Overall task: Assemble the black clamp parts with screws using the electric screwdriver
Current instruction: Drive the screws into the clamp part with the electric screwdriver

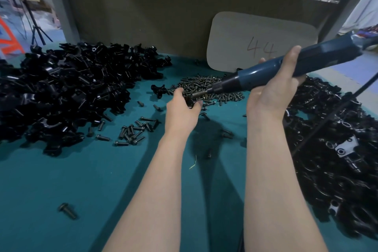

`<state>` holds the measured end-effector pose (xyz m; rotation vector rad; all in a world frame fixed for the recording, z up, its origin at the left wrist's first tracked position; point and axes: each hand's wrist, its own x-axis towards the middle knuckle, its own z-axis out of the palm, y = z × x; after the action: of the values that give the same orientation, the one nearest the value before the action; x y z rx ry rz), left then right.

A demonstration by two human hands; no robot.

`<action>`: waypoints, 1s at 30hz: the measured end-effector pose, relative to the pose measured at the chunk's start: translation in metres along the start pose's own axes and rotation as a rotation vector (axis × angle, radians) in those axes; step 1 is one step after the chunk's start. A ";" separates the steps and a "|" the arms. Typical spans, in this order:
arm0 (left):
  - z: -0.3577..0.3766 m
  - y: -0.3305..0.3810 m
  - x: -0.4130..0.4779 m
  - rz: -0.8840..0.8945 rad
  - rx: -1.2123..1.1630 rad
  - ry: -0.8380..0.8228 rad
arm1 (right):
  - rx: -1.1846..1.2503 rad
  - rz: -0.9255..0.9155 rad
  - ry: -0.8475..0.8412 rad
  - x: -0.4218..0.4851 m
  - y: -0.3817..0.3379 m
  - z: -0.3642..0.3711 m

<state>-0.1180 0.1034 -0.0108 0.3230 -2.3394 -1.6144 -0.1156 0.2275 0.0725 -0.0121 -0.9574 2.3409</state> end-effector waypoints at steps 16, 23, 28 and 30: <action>-0.003 0.005 -0.004 -0.120 0.132 0.068 | -0.170 -0.080 -0.207 -0.015 0.012 0.014; -0.013 0.013 -0.002 -0.119 0.255 -0.162 | -0.095 -0.083 -0.276 -0.008 0.003 0.003; -0.023 0.021 -0.002 -0.191 0.356 -0.398 | -0.117 -0.087 -0.215 -0.001 -0.003 -0.004; -0.026 0.020 -0.003 -0.211 0.343 -0.378 | -0.086 -0.052 -0.122 0.005 -0.006 -0.008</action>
<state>-0.1068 0.0887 0.0167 0.3716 -2.9698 -1.4571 -0.1148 0.2390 0.0711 0.1208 -1.1035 2.2724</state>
